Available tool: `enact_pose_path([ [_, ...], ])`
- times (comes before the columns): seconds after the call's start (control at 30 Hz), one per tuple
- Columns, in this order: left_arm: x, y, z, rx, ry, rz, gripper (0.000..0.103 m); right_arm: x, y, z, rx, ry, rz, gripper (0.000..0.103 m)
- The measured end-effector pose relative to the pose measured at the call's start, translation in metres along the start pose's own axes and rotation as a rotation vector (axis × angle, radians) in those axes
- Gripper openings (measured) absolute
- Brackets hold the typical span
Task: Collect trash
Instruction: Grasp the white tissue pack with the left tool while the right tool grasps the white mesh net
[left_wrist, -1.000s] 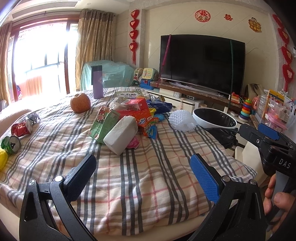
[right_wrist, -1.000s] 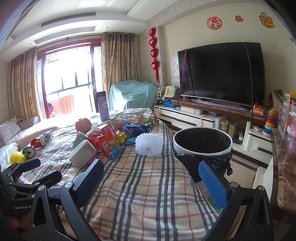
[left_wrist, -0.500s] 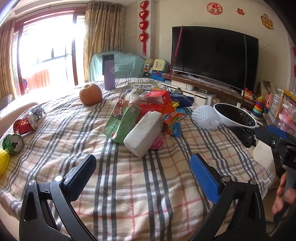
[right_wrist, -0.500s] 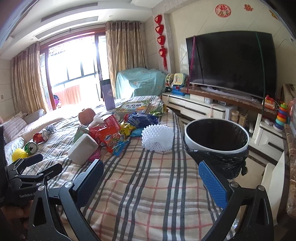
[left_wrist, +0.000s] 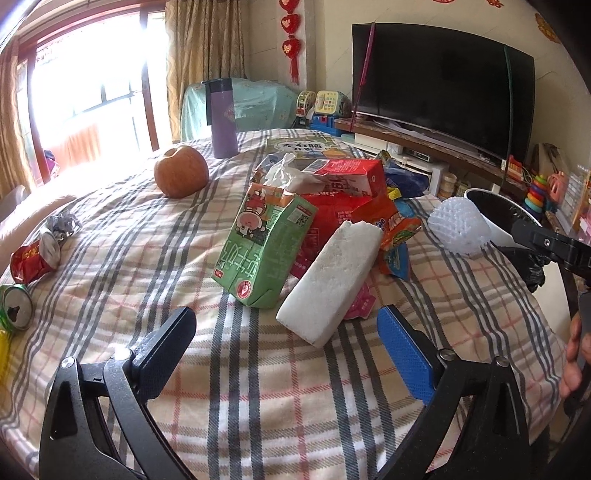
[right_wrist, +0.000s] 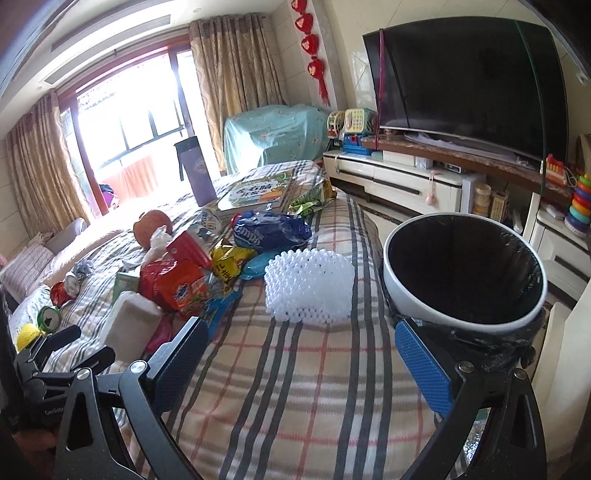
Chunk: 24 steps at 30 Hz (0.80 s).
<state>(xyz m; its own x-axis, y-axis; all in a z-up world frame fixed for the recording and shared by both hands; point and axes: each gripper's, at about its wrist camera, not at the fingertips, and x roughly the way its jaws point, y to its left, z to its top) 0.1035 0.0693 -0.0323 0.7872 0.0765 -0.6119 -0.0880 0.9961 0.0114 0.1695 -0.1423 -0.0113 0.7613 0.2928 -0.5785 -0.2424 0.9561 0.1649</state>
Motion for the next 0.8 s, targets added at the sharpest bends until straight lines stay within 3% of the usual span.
enact_pose_path([
  [0.2,0.016,-0.001,0.004,-0.010,0.042,-0.023,0.092,0.027,-0.011,0.007,0.020,0.064,0.004,0.094],
  [0.37,0.022,-0.003,0.003,-0.011,0.075,-0.052,0.075,0.042,-0.015,0.009,0.025,0.099,0.000,0.085],
  [0.47,0.026,-0.005,0.004,-0.014,0.094,-0.072,0.057,0.050,-0.017,0.009,0.031,0.125,0.013,0.061],
  [0.53,0.026,-0.006,0.005,-0.027,0.103,-0.097,0.039,0.052,-0.019,0.008,0.033,0.137,0.021,0.039],
  [0.6,0.025,-0.009,0.006,-0.048,0.107,-0.127,0.038,0.051,-0.019,0.007,0.035,0.135,0.031,0.024],
  [0.8,0.015,-0.037,0.015,-0.016,0.076,-0.179,0.036,0.034,-0.024,0.006,0.049,0.110,0.062,0.015],
])
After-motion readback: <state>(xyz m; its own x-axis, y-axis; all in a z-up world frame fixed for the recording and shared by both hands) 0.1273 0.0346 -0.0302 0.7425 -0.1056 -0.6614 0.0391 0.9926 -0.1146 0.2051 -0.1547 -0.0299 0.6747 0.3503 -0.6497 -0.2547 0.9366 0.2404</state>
